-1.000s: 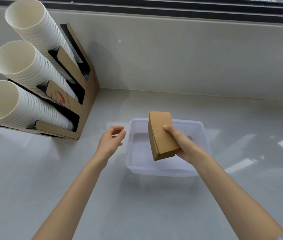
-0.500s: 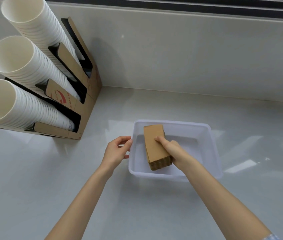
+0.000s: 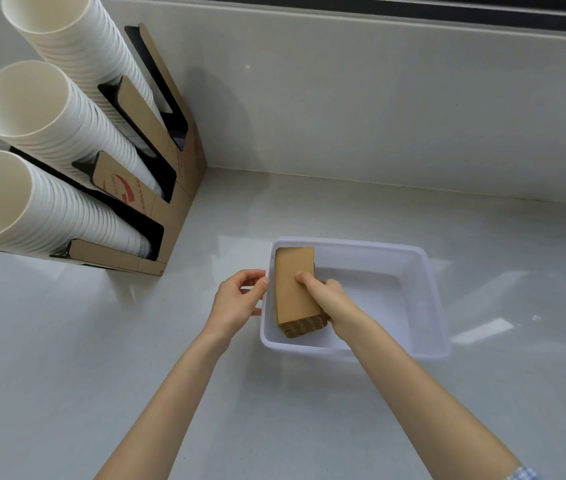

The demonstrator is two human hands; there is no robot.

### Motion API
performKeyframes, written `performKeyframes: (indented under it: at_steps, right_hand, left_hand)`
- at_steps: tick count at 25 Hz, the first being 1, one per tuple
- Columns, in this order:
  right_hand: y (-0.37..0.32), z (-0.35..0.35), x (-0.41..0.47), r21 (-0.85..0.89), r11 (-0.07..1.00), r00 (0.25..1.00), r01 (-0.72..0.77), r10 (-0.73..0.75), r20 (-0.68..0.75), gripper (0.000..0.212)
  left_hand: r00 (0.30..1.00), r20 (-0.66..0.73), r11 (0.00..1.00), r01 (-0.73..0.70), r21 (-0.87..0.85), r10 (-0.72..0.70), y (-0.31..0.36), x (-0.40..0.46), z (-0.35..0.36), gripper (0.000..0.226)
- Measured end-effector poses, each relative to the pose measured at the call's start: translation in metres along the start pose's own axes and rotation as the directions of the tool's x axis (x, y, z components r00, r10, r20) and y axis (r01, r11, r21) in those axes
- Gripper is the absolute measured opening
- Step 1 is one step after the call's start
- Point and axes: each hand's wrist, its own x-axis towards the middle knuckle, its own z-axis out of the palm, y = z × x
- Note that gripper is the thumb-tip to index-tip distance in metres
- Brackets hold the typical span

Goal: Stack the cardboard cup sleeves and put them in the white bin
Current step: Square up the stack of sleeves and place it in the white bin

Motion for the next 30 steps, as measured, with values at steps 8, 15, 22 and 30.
performKeyframes:
  at_steps: [8, 15, 22, 30]
  right_hand:
    - [0.004, 0.007, -0.002, -0.105, 0.994, 1.0, -0.026, 0.026, -0.004, 0.068]
    - [0.008, 0.011, 0.001, -0.182, 0.983, 0.999, 0.036, -0.031, 0.028, 0.065]
    - [0.003, 0.013, -0.005, -0.421, 0.906, 0.997, 0.051, -0.019, 0.08, 0.069]
    - [-0.004, 0.001, -0.022, -0.327, 0.941, 0.989, 0.092, -0.049, 0.137, 0.059]
  left_hand:
    - [1.0, -0.014, 0.999, 0.011, 0.032, -0.011, -0.002, 0.001, 0.002, 0.027]
    - [1.0, -0.019, 0.999, 0.023, 0.039, -0.022, -0.001, 0.0, 0.002, 0.03]
    - [0.999, -0.033, 0.998, 0.024, 0.053, -0.022, 0.0, -0.001, 0.004, 0.029]
    - [0.999, -0.029, 0.989, -0.015, 0.15, 0.02, 0.003, 0.001, 0.004, 0.031]
